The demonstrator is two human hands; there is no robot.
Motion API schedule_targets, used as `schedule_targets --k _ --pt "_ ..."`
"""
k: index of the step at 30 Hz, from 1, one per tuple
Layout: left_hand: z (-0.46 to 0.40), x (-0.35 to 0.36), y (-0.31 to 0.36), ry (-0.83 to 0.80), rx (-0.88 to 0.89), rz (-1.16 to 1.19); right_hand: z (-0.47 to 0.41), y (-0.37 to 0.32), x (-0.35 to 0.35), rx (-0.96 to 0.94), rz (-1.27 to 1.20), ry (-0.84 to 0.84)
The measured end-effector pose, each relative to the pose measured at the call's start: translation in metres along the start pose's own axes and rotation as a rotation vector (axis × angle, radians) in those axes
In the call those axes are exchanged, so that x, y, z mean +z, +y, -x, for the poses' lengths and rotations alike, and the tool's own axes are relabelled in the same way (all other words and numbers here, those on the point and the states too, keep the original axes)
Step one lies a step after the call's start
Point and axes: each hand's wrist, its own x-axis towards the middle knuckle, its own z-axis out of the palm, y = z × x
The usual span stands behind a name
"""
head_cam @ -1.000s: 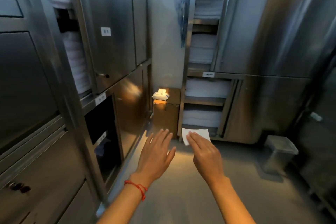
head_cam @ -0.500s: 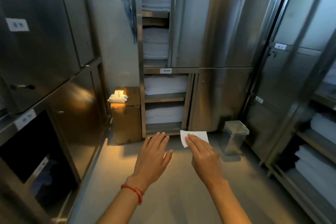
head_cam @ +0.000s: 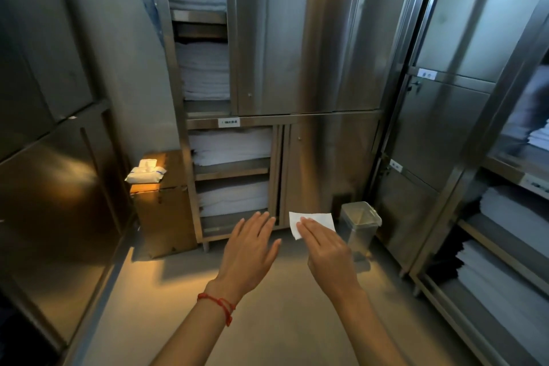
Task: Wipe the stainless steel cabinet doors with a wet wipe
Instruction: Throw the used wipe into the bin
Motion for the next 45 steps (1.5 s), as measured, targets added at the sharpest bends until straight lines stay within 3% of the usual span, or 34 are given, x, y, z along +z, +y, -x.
schedule_targets --k 12,14,21,25,45 --pt "-0.155 0.083 0.000 -0.030 0.163 0.091 -0.046 0.117 0.077 0.074 0.165 0.089" --pt "-0.184 0.098 -0.009 -0.072 0.192 0.112 -0.060 0.136 0.094 0.104 0.186 0.079" --pt "-0.289 0.135 -0.033 0.018 0.324 0.149 -0.111 0.192 0.140 0.217 0.247 0.073" --pt "-0.334 0.162 -0.031 0.009 0.381 0.183 -0.122 0.223 0.156 0.283 0.281 -0.016" --pt "-0.533 0.288 0.104 0.073 0.453 0.211 -0.139 0.468 0.198 0.388 0.299 -0.083"
